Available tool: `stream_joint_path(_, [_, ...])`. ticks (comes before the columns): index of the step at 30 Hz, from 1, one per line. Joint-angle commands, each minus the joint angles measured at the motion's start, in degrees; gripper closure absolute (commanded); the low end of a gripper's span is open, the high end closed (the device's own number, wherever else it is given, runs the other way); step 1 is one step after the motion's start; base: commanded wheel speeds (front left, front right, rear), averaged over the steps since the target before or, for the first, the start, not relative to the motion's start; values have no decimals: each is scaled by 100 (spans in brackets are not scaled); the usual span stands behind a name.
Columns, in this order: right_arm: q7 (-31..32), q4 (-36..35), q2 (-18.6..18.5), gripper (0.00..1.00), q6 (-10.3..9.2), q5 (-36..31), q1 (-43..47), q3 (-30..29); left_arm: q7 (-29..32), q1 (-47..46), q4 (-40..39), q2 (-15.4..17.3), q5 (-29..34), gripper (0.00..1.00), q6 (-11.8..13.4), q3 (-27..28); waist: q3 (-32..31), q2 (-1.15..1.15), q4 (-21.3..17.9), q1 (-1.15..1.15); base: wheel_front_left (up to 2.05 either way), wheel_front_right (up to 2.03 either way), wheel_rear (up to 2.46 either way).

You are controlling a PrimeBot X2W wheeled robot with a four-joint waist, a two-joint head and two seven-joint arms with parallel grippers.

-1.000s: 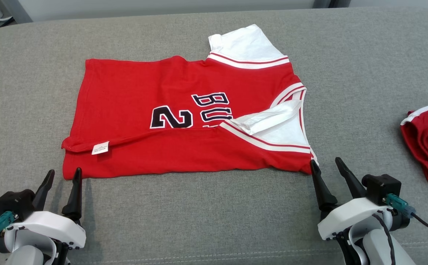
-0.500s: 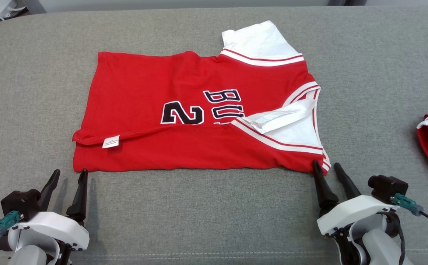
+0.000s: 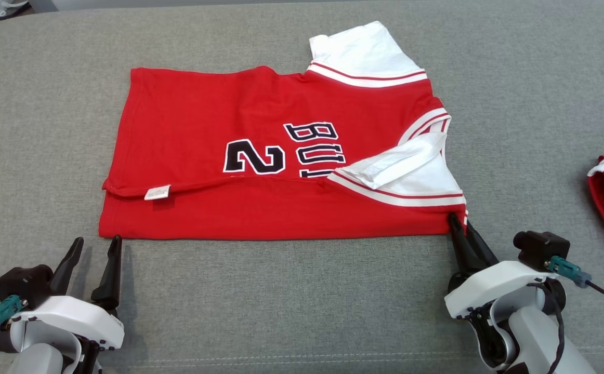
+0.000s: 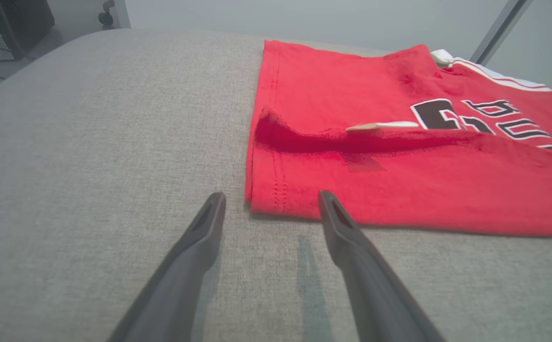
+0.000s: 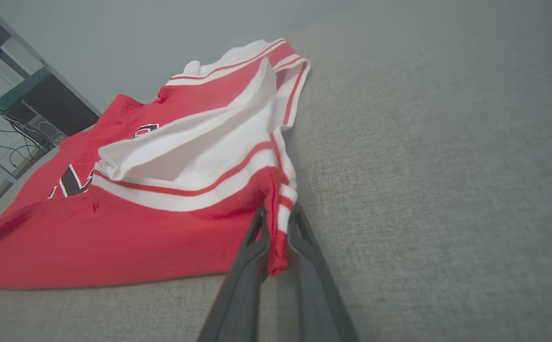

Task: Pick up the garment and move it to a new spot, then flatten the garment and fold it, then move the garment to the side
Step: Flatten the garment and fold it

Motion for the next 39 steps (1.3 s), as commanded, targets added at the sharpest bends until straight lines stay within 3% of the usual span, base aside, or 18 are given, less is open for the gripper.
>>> stream_joint_path(1, [-34, -167, 17, 100, 0, -137, -90, 35, -34, -230, -67, 220, -171, 0, 2, 136, 16, 0, -33, 0, 0, 0, 0])
stream_joint_path(12, [-34, -548, 17, 100, 0, -327, -16, 405, -34, -546, 345, 586, -1997, 0, 2, -514, 186, 0, -359, 0, 0, 0, 0])
stream_joint_path(15, [-34, -650, 17, 100, 0, -323, -36, 527, -29, -629, 449, 778, -2698, 0, 2, -936, 258, 0, -419, 0, 0, 0, 0])
stream_joint_path(16, [-34, -671, 17, 100, 0, -341, -43, 548, -14, -649, 464, 829, -2858, 7, 2, -1053, 273, 0, -431, 0, 0, 0, 0])
stream_joint_path(17, [-34, -671, 17, 100, 0, -341, -43, 548, -14, -649, 464, 829, -2858, 7, 2, -1053, 273, 0, -431, 0, 0, 0, 0])
stream_joint_path(19, [-34, -711, 17, 100, 0, -338, -49, 584, 45, -690, 504, 922, -3177, 53, 2, -1237, 296, 0, -451, 0, 0, 0, 0])
stream_joint_path(20, [-34, -729, 17, 100, 0, -358, -56, 595, 67, -710, 507, 970, -3311, 91, 2, -1330, 303, 0, -462, 0, 0, 0, 0])
stream_joint_path(21, [-34, -745, 17, 100, 0, -365, -62, 600, 109, -722, 501, 993, -3481, 100, 2, -1413, 310, 0, -470, 0, 0, 0, 0])
stream_joint_path(33, [-34, -676, 17, 100, 0, -446, -49, 393, 23, -664, 192, 1252, -4519, 100, 2, -2335, 146, 0, -376, 0, 0, 0, 0])
stream_joint_path(39, [-34, -482, 17, 100, 0, -461, 49, 345, -29, -709, 642, 1251, -4308, 100, 2, -2231, -134, 0, -343, 0, 0, 0, 0])
